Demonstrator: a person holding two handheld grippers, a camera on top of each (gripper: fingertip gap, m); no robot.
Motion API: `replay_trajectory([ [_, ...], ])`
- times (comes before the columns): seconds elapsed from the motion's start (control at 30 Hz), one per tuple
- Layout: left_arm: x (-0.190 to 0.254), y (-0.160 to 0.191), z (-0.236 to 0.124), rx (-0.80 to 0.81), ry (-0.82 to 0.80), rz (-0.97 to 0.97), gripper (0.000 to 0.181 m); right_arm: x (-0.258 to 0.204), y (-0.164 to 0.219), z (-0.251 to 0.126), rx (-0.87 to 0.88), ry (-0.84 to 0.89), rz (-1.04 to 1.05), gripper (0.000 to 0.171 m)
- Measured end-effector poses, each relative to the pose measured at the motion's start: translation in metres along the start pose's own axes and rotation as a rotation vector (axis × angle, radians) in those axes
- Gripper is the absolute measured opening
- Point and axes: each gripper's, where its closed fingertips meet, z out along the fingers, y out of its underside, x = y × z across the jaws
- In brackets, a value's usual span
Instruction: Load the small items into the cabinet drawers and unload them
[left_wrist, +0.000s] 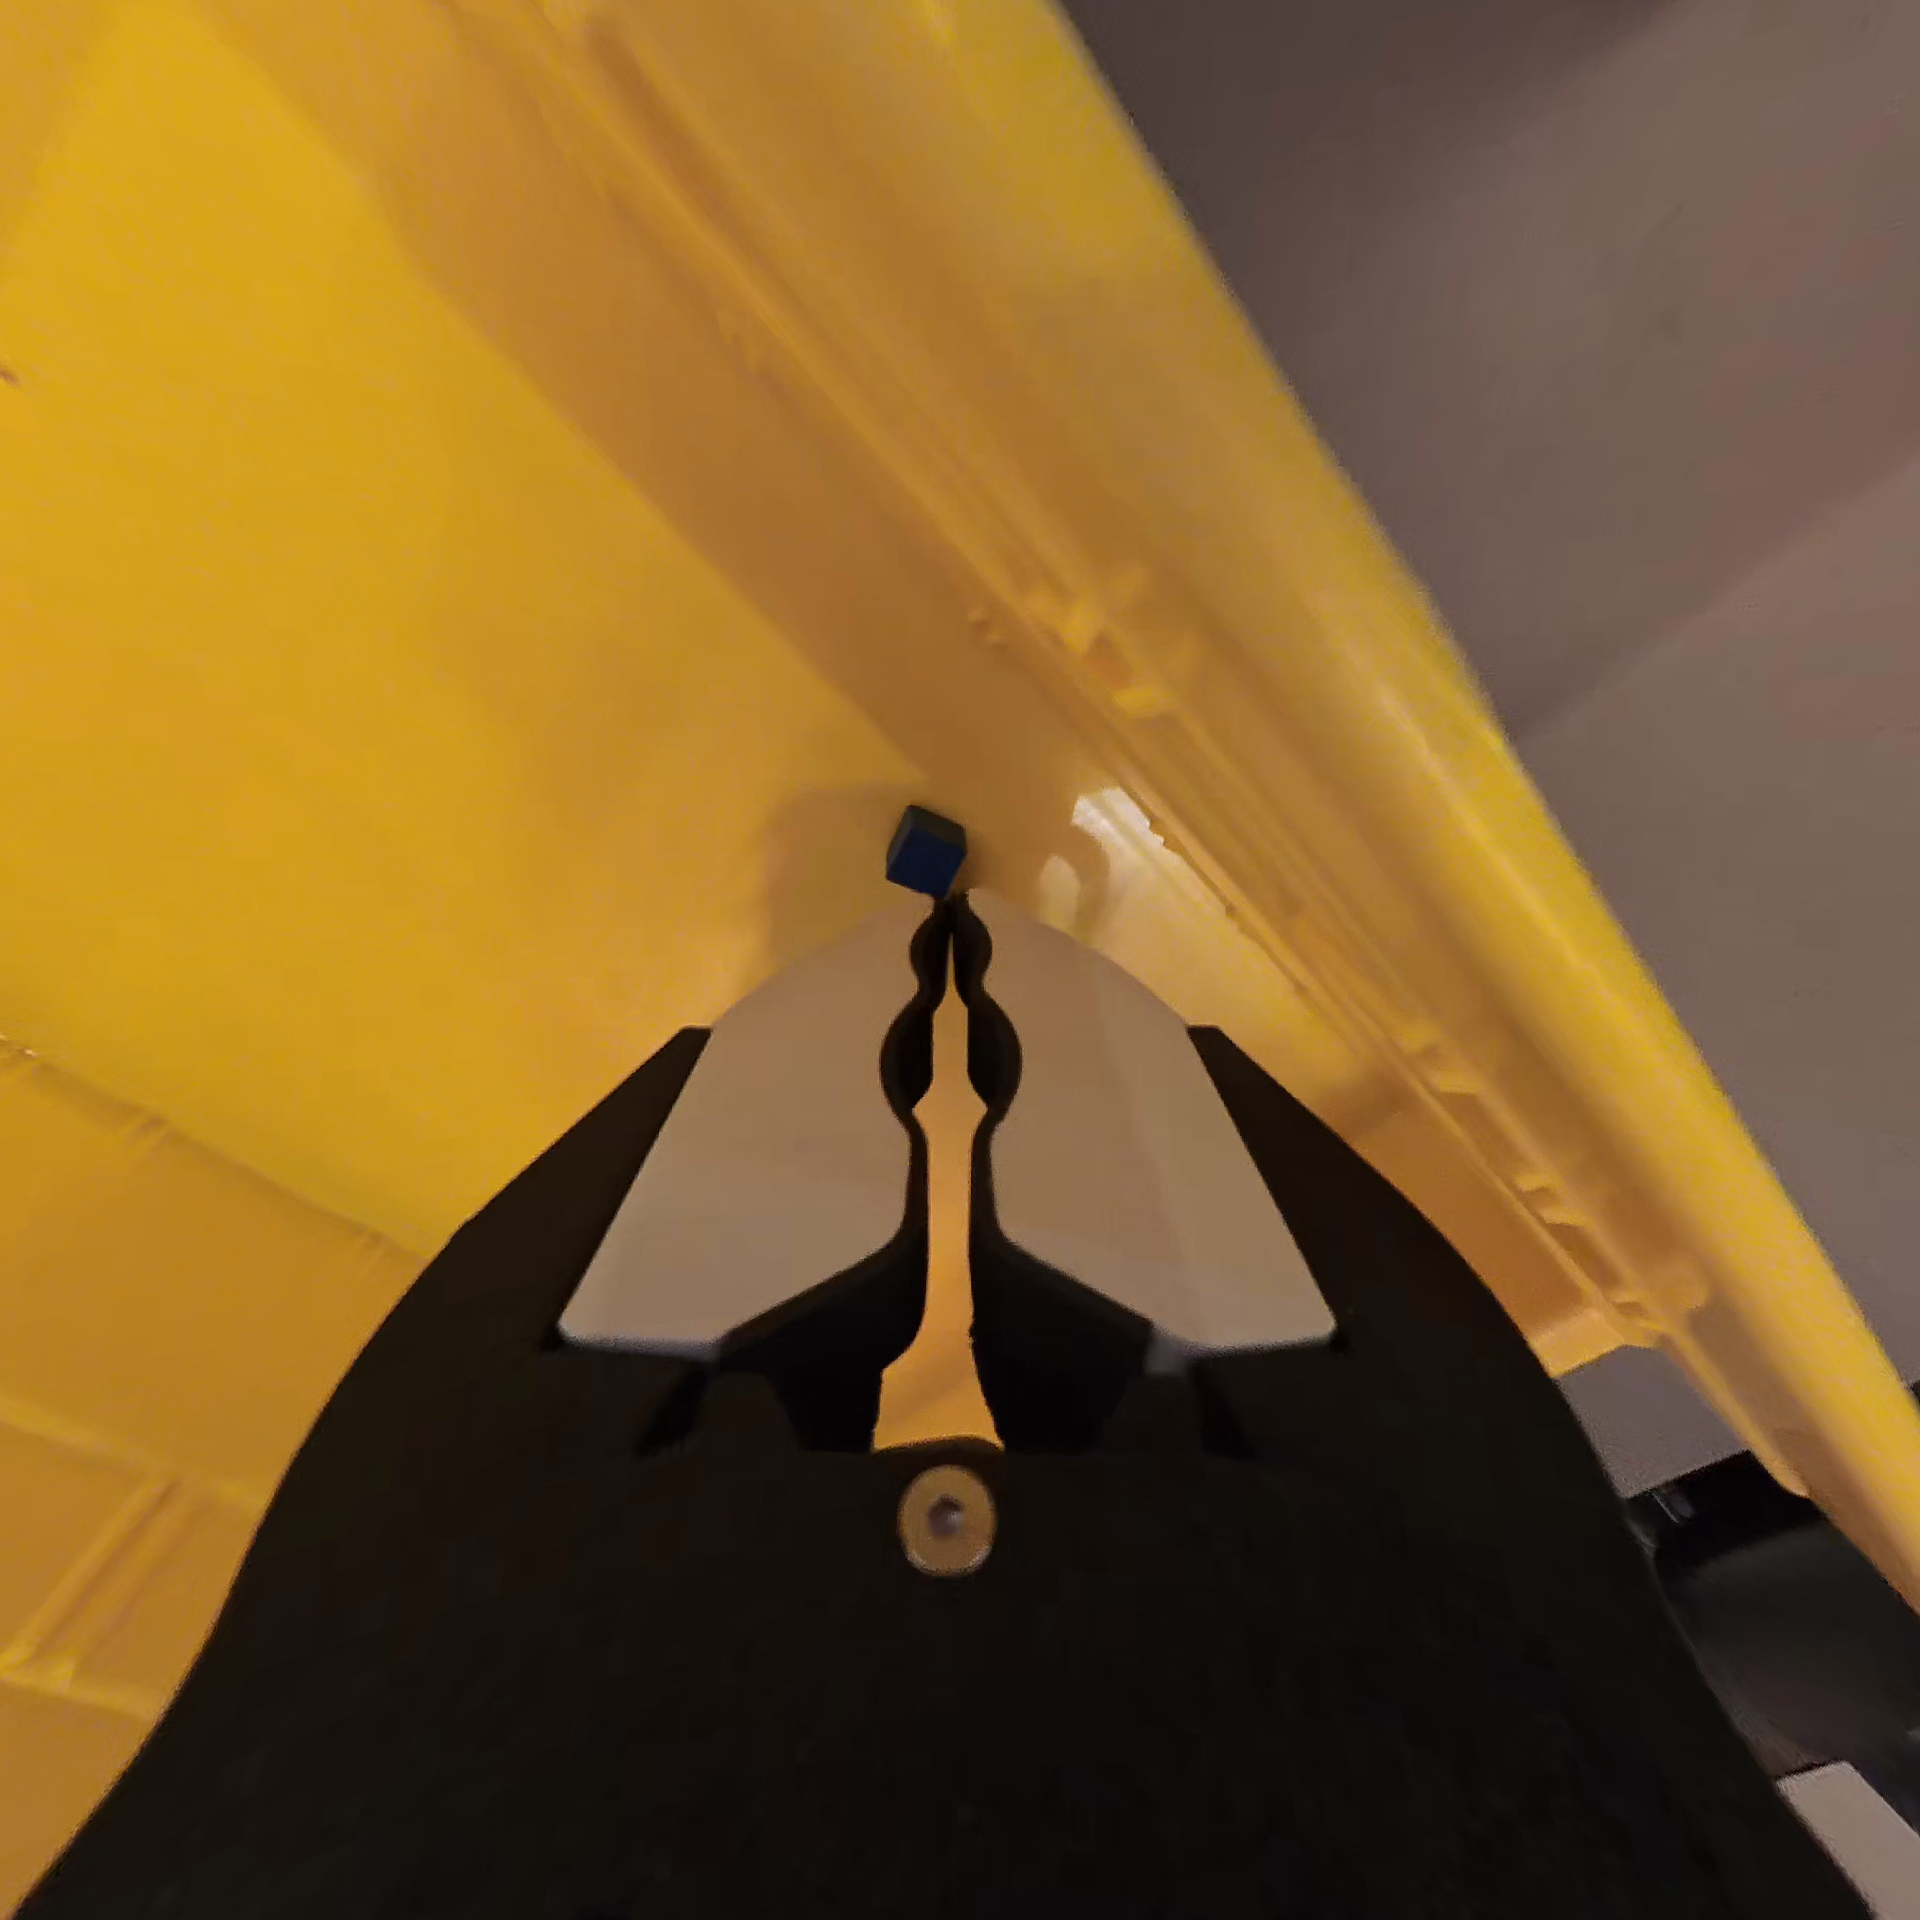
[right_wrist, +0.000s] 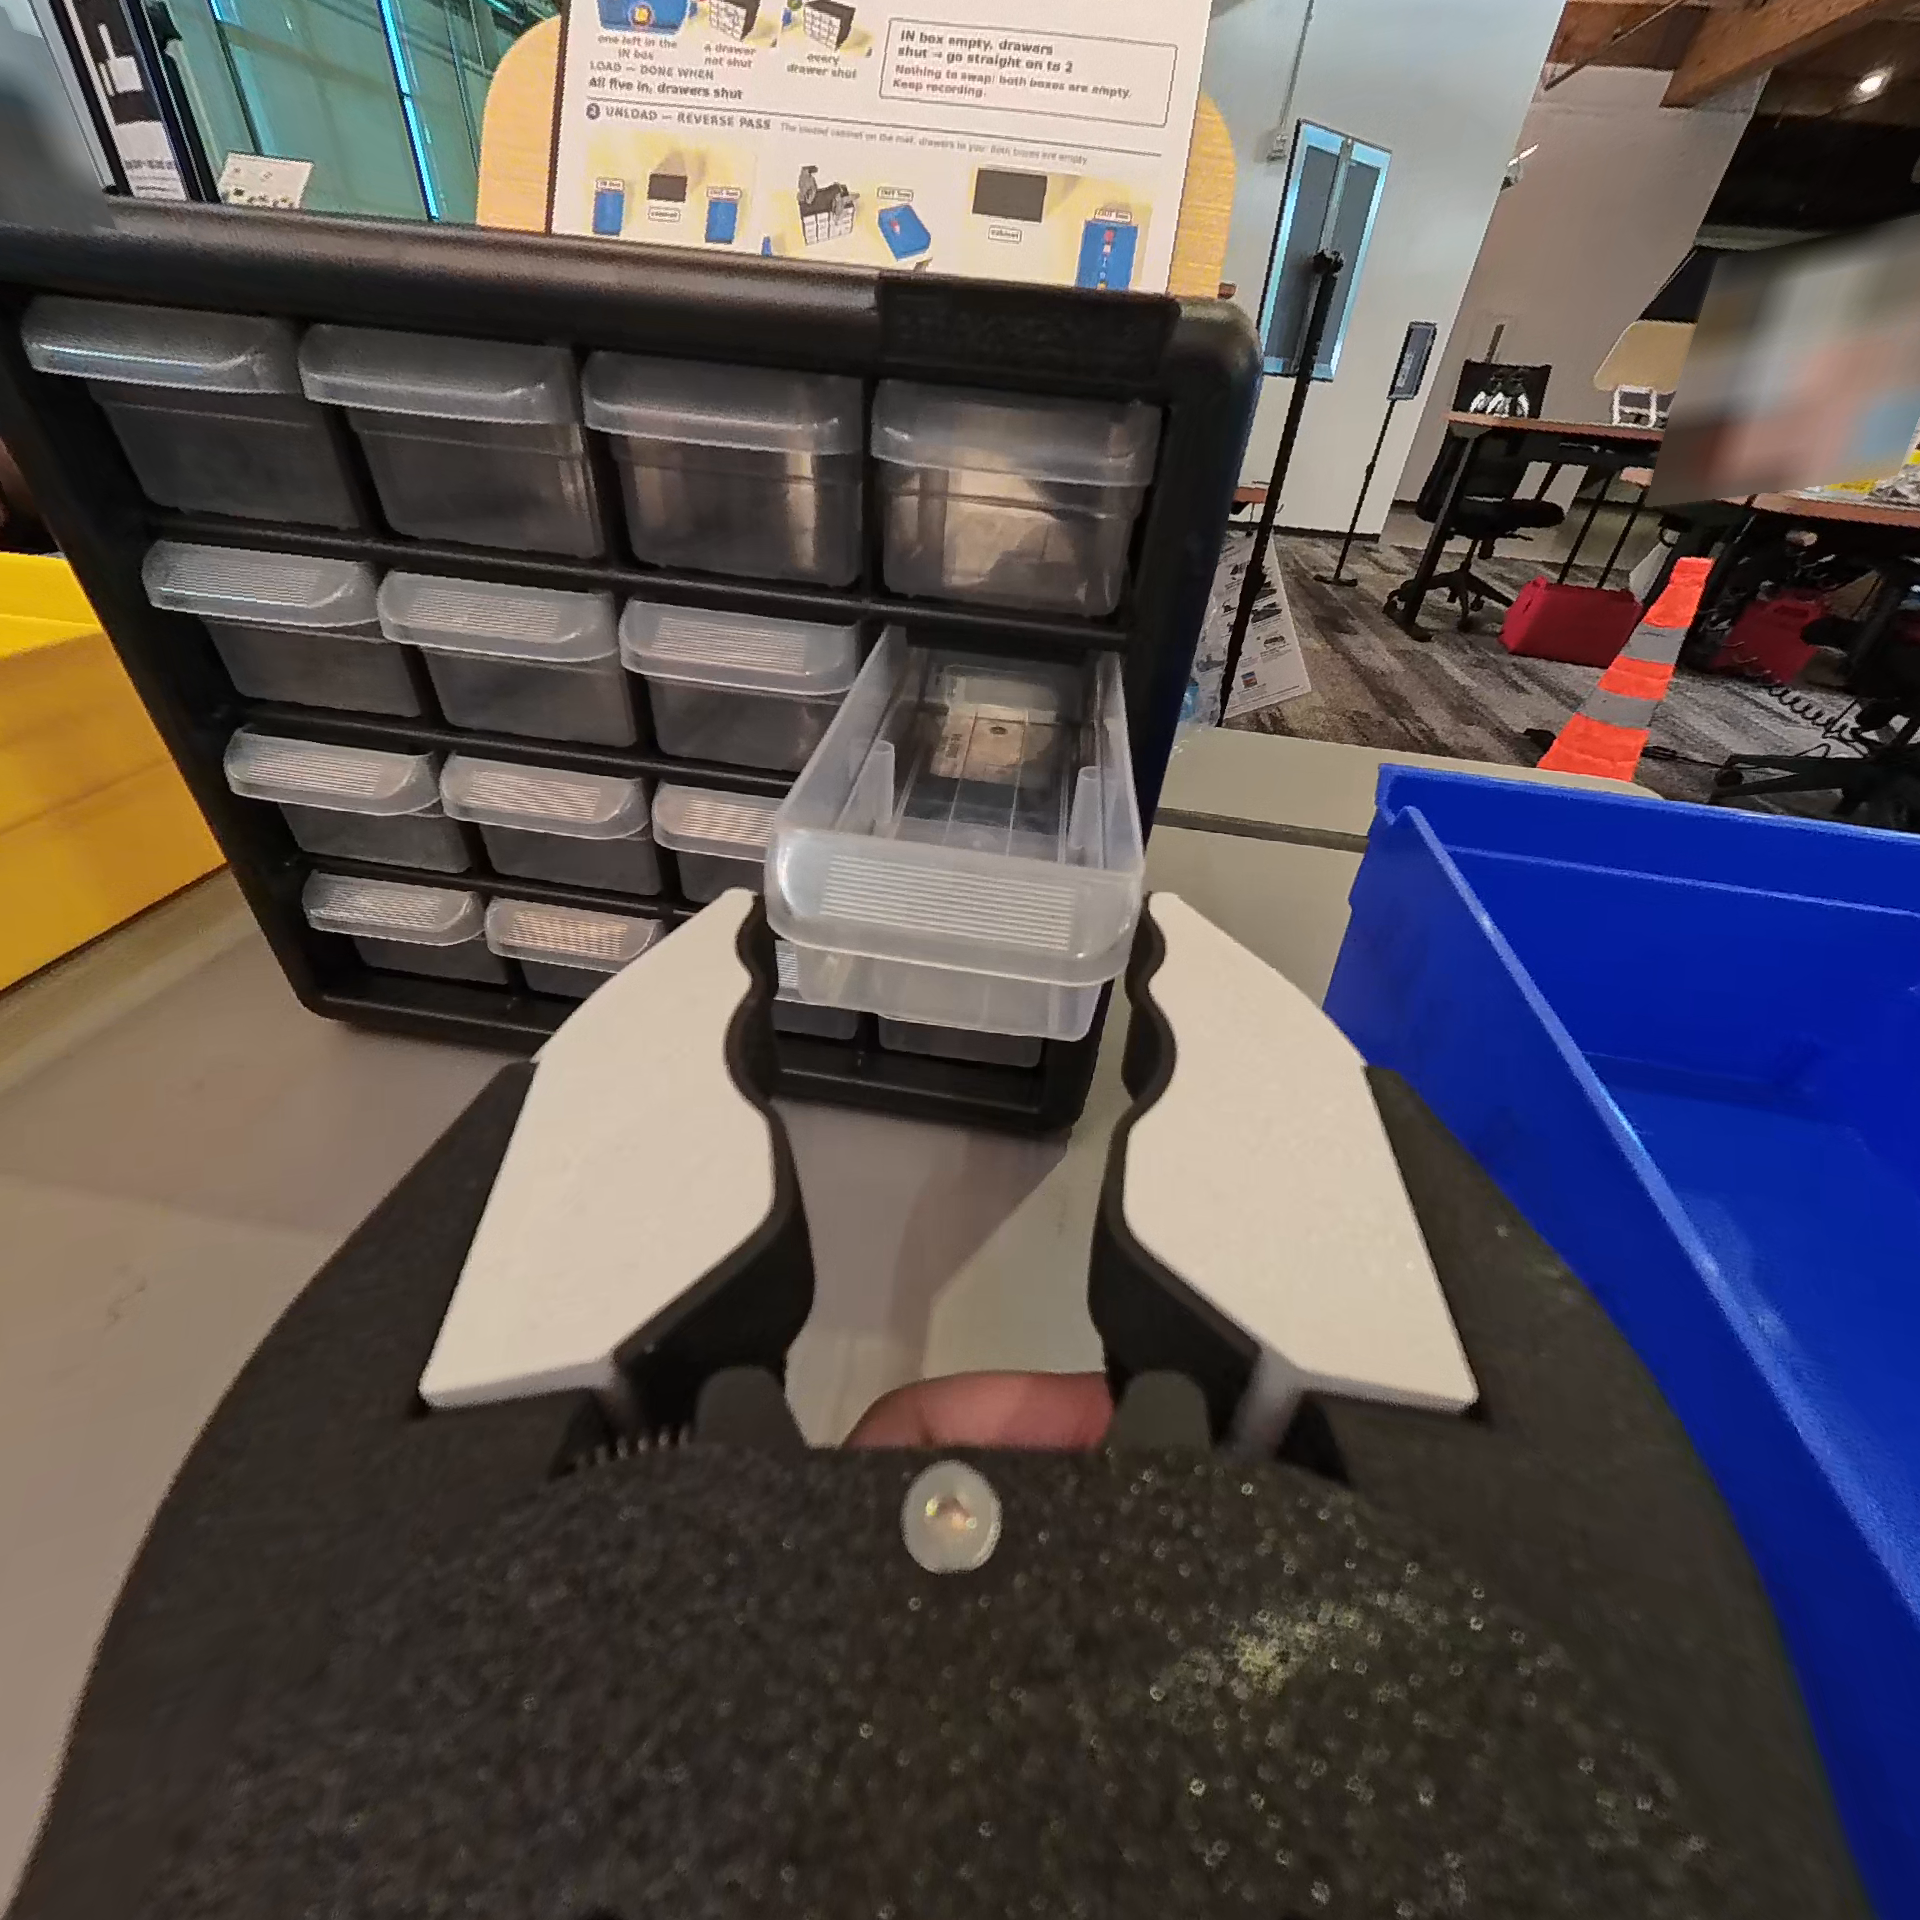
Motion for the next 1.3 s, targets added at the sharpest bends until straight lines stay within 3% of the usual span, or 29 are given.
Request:
replay_trajectory([
  [0.2,-0.001,-0.006,-0.011,0.098,0.042,-0.042,0.001,0.0,0.0,0.0,-0.001,-0.001,0.002,0.064],
  [0.37,-0.005,-0.011,-0.019,0.138,0.03,-0.014,0.023,0.0,0.0,0.0,-0.003,-0.003,0.004,0.064],
  [0.7,-0.001,-0.013,-0.005,0.08,0.071,0.081,0.014,0.0,0.0,0.0,-0.001,-0.003,0.003,0.064],
  [0.83,-0.008,-0.011,-0.024,0.088,0.0,0.079,0.014,0.0,0.0,0.0,-0.002,-0.003,0.004,0.064],
  [0.93,-0.004,-0.021,-0.066,0.178,-0.065,0.083,0.014,0.0,0.001,0.0,-0.003,-0.002,0.003,0.064],
  [1.03,0.03,-0.05,-0.131,0.371,-0.096,0.14,0.014,-0.001,0.001,0.0,-0.005,-0.002,0.003,0.064],
  [1.13,0.105,-0.093,-0.184,0.552,-0.051,0.313,0.013,-0.001,0.001,0.0,-0.008,-0.002,0.003,0.064],
  [1.3,0.227,-0.17,-0.196,0.548,0.004,0.598,0.013,-0.001,0.002,-0.002,-0.011,0.0,-0.005,0.064],
])
